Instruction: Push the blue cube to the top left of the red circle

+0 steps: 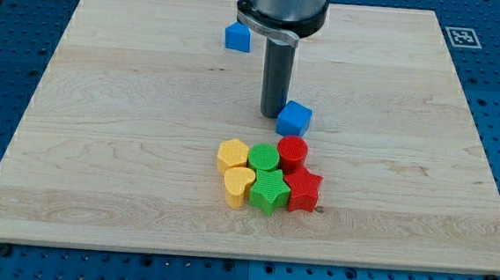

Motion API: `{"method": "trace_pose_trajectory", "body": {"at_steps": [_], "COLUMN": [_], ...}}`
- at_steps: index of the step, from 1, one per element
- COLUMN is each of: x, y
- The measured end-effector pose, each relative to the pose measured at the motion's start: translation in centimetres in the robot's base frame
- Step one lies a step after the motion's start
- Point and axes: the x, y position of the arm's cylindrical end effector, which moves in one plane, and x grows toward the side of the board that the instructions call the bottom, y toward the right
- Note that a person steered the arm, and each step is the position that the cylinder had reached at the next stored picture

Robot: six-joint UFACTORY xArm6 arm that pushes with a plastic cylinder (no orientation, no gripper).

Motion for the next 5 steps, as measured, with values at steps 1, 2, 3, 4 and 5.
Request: {"method": "trace_pose_trajectory", "body": {"at_steps": [1,2,3,4,5], "x": [-1.8,-1.3,-1.2,-0.8,0.9], "y": [1.1,2.9,4.7,5.9,4.6]}}
